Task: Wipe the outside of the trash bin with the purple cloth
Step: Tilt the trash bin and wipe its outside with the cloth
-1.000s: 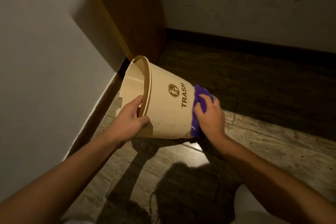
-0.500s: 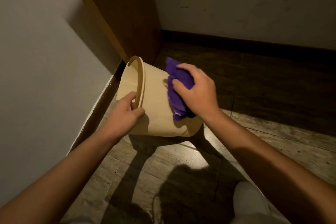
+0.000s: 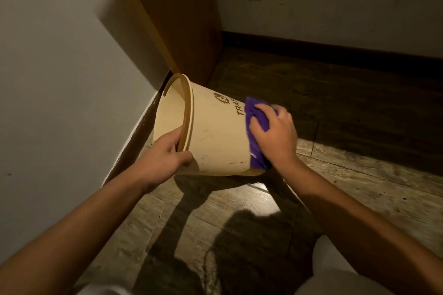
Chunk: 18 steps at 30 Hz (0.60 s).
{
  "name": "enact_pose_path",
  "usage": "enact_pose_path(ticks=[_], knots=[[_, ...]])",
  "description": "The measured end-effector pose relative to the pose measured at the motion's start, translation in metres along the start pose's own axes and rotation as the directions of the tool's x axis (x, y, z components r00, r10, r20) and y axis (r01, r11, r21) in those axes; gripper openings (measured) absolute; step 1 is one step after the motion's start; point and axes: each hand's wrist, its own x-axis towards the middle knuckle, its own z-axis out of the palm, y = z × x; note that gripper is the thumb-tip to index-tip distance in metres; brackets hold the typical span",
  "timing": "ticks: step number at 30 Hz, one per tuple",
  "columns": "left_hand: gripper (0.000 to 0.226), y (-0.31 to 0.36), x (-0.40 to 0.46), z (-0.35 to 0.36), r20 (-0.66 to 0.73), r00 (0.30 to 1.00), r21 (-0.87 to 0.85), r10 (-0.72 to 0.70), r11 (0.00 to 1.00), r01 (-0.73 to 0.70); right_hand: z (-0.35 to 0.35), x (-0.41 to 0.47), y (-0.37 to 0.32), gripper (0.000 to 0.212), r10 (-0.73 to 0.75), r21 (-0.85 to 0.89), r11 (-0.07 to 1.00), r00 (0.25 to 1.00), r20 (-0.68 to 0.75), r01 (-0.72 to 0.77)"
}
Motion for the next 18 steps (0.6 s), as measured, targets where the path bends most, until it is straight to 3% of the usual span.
enact_pose_path(ticks=[5, 8, 10, 13, 15, 18], knots=[[0.052, 0.009, 0.003, 0.005, -0.001, 0.999, 0.099, 0.054, 0.994, -0.053, -0.01, -0.001, 0.053, 0.051, 0.181, -0.136, 0.977, 0.977, 0.113, -0.165], [0.033, 0.023, 0.015, 0.009, -0.208, 0.97, 0.283, 0.126, 0.957, -0.063, -0.034, 0.008, 0.036, 0.056, 0.168, -0.041, 0.985, 0.984, 0.058, -0.166], [0.034, 0.031, 0.017, 0.007, -0.224, 0.956, 0.264, 0.188, 0.956, -0.126, -0.053, 0.013, 0.008, 0.054, 0.094, 0.135, 0.987, 0.996, -0.006, -0.092], [0.061, 0.038, 0.008, 0.009, -0.011, 0.971, 0.148, 0.241, 0.96, -0.236, -0.073, 0.013, -0.051, 0.051, -0.067, 0.323, 0.943, 0.995, -0.069, 0.085], [0.074, 0.038, 0.006, 0.016, 0.044, 0.969, 0.085, 0.244, 0.965, -0.247, -0.073, 0.008, -0.084, 0.05, -0.15, 0.335, 0.927, 0.985, -0.082, 0.169], [0.075, 0.04, 0.009, 0.018, -0.025, 0.965, 0.076, 0.262, 0.963, -0.26, -0.052, -0.009, -0.104, 0.047, -0.191, 0.269, 0.938, 0.973, -0.13, 0.22]])
